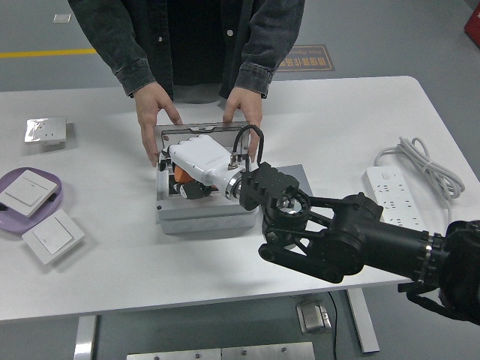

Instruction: Pick up the cylinder from the cube,place it in the box,flap close box

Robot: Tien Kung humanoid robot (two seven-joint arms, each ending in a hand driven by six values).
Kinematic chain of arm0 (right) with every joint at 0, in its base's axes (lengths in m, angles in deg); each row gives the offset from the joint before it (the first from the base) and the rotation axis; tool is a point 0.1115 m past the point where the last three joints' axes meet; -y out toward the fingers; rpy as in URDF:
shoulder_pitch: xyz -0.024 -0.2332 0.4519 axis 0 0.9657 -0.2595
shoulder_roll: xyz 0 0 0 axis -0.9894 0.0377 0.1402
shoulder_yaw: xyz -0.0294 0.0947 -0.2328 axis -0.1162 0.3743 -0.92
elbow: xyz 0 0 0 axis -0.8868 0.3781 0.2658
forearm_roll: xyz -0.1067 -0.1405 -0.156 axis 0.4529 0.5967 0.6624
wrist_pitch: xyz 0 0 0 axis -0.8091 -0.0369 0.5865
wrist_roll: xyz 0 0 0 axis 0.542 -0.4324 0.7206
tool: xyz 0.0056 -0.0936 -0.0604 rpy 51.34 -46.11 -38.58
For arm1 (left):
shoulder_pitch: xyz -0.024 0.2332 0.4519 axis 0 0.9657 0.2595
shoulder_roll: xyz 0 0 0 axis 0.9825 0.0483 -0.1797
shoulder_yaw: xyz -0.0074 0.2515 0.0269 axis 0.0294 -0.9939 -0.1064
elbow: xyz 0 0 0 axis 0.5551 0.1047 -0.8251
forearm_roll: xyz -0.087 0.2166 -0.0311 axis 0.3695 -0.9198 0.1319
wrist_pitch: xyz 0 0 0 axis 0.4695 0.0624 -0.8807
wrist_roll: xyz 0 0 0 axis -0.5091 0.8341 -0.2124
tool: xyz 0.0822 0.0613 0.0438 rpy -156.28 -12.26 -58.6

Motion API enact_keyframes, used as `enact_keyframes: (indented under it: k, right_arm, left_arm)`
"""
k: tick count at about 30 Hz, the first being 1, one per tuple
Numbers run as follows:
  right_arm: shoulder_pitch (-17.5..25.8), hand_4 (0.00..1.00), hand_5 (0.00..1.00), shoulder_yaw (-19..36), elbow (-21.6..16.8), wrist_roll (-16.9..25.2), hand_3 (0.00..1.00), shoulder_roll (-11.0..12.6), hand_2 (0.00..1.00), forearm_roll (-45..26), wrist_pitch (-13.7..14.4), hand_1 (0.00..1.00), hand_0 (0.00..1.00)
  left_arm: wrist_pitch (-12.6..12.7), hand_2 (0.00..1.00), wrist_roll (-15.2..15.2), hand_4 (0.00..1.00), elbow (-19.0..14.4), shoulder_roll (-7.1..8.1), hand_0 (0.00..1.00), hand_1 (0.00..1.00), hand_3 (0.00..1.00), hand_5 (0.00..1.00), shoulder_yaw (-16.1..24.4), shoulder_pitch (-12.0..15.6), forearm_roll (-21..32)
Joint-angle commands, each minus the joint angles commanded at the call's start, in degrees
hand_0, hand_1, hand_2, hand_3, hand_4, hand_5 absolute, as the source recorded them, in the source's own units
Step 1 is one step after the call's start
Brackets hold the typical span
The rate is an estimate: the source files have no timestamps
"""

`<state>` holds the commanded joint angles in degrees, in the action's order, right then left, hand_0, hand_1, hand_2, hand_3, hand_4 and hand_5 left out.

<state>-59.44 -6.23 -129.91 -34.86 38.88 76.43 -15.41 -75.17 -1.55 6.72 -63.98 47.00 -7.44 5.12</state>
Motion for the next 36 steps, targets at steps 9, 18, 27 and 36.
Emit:
enact_keyframes:
  k: [9,18,27,36]
  right_arm:
    - [0.1,0.763,0.305,-0.2,0.1,0.0,0.619,-0.1,0.569,0.4,0.3,0.58,0.688]
    - [0.0,0.787,0.318,-0.2,0.0,0.4,0.616,-0.1,0.569,0.5,0.9,0.58,0.69]
    - [0.4,0.827,0.358,2.2,-1.0,1.1,0.608,0.5,0.563,0.0,1.5,0.565,0.685]
    - [0.1,0.827,0.364,10.2,-5.0,4.2,0.606,3.5,0.564,-11.1,4.2,0.559,0.682]
  left_arm:
    - [0.0,0.596,0.0,0.694,0.0,-0.03,0.614,0.624,0.621,0.239,0.1,0.0,-0.2]
    - [0.0,0.596,0.0,0.694,-0.1,-0.05,0.614,0.624,0.621,0.238,0.2,-0.1,-0.3]
    - [0.0,0.596,0.0,0.694,-0.1,0.03,0.613,0.624,0.621,0.238,0.5,0.0,-0.4]
    - [0.0,0.596,0.0,0.694,0.0,0.16,0.613,0.624,0.621,0.238,0.4,0.0,-0.3]
